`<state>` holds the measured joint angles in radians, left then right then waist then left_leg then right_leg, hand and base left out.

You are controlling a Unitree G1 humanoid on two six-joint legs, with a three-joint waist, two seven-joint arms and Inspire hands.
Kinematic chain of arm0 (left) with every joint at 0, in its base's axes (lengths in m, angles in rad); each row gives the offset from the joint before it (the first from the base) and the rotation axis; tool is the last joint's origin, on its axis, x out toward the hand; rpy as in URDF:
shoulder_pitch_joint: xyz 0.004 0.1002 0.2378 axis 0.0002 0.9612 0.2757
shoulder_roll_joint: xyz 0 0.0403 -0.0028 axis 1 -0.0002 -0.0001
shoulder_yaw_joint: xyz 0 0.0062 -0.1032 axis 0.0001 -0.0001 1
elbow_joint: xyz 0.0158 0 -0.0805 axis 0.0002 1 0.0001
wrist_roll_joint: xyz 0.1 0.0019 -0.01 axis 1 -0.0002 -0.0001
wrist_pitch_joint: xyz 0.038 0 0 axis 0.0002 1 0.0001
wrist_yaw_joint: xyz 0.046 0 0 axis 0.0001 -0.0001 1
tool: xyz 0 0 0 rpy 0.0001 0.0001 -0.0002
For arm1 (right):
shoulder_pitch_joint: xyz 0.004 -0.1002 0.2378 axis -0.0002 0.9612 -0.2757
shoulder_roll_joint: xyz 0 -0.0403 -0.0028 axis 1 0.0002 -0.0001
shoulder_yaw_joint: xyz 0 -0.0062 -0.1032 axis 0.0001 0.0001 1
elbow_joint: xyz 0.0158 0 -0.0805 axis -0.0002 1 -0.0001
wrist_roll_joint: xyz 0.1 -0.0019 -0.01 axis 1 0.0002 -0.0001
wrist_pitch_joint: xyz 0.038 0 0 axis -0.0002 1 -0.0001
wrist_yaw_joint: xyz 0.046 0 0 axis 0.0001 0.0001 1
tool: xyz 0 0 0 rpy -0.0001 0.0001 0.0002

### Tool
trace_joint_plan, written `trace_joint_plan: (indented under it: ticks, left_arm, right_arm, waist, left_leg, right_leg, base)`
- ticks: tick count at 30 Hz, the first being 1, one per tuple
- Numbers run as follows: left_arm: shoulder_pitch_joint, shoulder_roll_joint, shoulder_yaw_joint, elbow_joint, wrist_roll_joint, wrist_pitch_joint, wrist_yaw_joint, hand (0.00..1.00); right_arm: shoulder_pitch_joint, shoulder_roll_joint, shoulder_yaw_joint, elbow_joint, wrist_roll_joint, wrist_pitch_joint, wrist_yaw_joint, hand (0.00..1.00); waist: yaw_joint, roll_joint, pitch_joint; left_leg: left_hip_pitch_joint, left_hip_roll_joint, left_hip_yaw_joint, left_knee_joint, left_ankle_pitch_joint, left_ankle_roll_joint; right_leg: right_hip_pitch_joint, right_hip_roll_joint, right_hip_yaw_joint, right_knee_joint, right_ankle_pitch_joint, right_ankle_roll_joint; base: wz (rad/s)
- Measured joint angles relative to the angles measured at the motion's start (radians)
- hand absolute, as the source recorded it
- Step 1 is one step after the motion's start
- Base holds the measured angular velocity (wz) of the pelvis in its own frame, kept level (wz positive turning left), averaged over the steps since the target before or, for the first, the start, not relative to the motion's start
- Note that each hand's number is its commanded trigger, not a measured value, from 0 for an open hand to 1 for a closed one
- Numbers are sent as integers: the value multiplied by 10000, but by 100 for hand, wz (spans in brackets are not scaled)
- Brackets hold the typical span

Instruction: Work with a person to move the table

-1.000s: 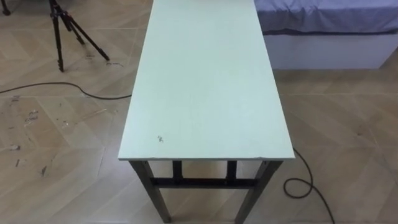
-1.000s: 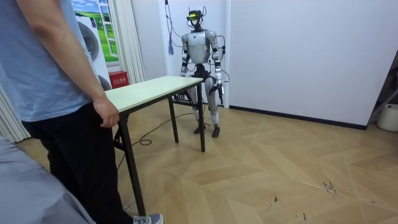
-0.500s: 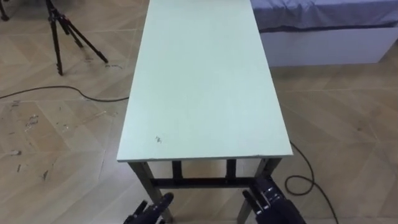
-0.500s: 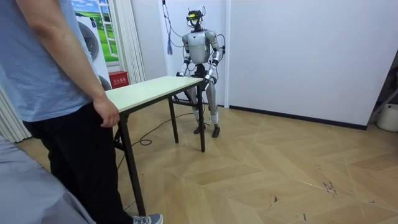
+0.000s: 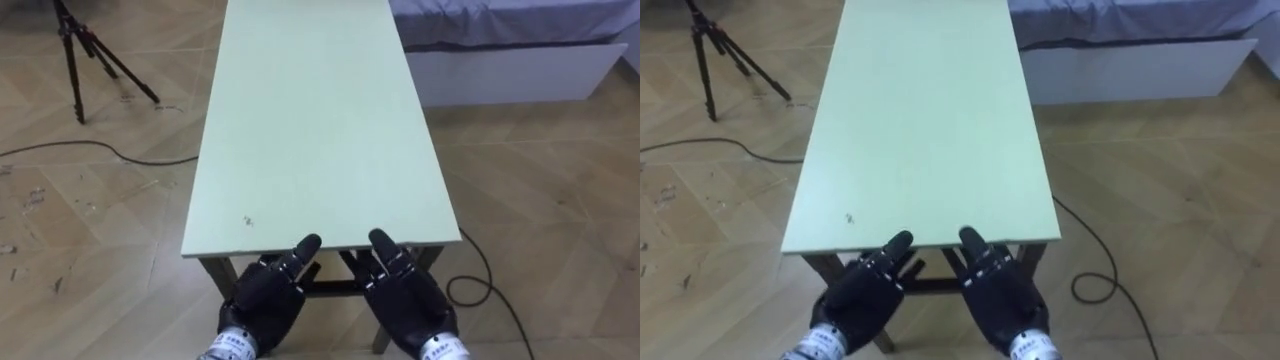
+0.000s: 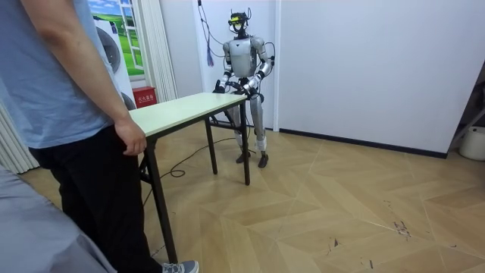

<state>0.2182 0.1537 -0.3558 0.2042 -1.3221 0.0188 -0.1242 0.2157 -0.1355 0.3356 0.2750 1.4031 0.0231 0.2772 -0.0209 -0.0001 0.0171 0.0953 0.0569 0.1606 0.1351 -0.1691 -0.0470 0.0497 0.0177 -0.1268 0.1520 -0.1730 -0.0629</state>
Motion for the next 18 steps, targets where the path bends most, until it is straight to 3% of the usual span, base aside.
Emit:
trace_joint_plan:
  ticks: [5,13,18]
  left_arm:
    - [-108,170,123,-1,-24,258,2,0]
    - [-170,344,1275,45,-266,550,276,0]
    - [-279,365,1470,70,-1438,748,656,0]
  right_arm:
    - [-100,-228,-12,-1,2,13,-104,0]
    - [-195,-551,-152,-142,49,24,-398,0]
    - [-314,-589,-470,-142,53,226,-651,0]
  waist:
    - [4,13,6]
    - [51,109,54]
    - [15,247,71]
  left_leg:
    - [-52,1,-3,-2,0,0]
    - [-119,12,-22,8,0,0]
    - [-88,30,-16,5,0,0]
  right_leg:
    - [7,-7,2,17,3,-2]
    - [5,-11,-144,23,4,-5]
    - [10,-6,-166,95,6,-8]
  base:
    - [0]
    - [4]
    - [1]
